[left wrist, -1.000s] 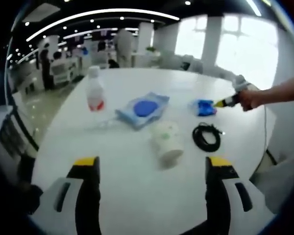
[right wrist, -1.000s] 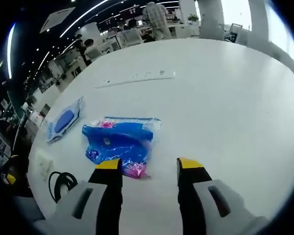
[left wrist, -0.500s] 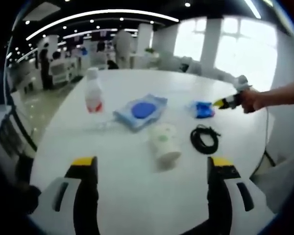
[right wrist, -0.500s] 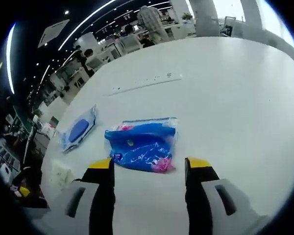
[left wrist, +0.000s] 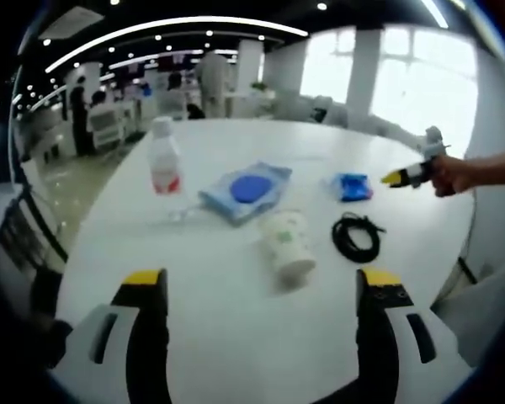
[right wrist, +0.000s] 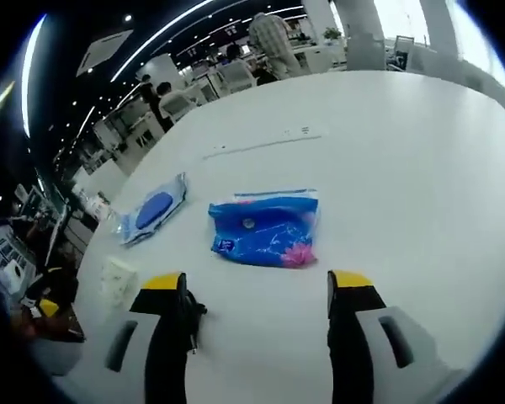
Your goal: Arrange the tabletop items into an orderly group along one side of the table until the central work area is clear of visible clutter.
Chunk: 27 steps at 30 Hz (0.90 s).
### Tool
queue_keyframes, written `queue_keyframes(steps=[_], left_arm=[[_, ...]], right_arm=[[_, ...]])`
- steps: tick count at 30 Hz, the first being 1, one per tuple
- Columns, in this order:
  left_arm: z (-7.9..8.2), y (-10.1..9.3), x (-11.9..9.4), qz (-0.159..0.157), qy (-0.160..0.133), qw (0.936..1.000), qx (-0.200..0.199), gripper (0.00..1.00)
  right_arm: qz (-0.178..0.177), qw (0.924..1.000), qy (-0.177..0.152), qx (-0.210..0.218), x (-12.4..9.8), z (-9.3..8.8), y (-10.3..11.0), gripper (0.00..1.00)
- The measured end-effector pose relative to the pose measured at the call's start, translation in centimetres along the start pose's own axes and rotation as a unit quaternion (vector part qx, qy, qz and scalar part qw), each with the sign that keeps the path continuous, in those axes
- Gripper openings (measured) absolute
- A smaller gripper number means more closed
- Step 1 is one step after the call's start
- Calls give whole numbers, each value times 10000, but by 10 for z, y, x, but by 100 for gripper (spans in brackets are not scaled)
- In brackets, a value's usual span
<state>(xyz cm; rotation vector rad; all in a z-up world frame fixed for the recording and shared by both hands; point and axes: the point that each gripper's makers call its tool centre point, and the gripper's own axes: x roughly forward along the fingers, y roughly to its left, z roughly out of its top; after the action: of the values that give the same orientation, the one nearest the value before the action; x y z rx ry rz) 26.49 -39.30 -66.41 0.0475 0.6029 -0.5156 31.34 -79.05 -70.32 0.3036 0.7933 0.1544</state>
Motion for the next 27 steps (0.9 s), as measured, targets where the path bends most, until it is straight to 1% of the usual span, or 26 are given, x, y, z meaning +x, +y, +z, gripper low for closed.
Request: queue_keyframes(steps=[3, 6, 8, 11, 16, 19, 22, 27], left_arm=[[-1, 0, 0, 11, 3, 10000, 16, 89], [-1, -2, -1, -13, 19, 10000, 56, 89], [-2, -4, 0, -30, 43, 9999, 123, 89], [-3, -5, 0, -52, 70, 9998, 166, 89], [-3, -5, 0, -59, 86, 9998, 179, 90], [-2, -2, 0, -36, 61, 9999, 128, 89], [-3, -1, 1, -22, 83, 9999, 126, 89], [-3, -3, 1, -65, 82, 9998, 174, 89]], right_arm=[[28, 10000, -39, 27, -7, -7, 5, 69], [68, 9999, -124, 7, -11, -12, 8, 73], [146, 9998, -108, 11, -14, -19, 13, 74], [142, 9998, -106, -12, -20, -27, 14, 74], [177, 9994, -208, 197, -30, -40, 13, 75], [138, 9997, -157, 158, -36, -53, 14, 75], [122, 9997, -140, 152, -39, -59, 14, 75], [165, 9998, -74, 102, -44, -70, 20, 74]])
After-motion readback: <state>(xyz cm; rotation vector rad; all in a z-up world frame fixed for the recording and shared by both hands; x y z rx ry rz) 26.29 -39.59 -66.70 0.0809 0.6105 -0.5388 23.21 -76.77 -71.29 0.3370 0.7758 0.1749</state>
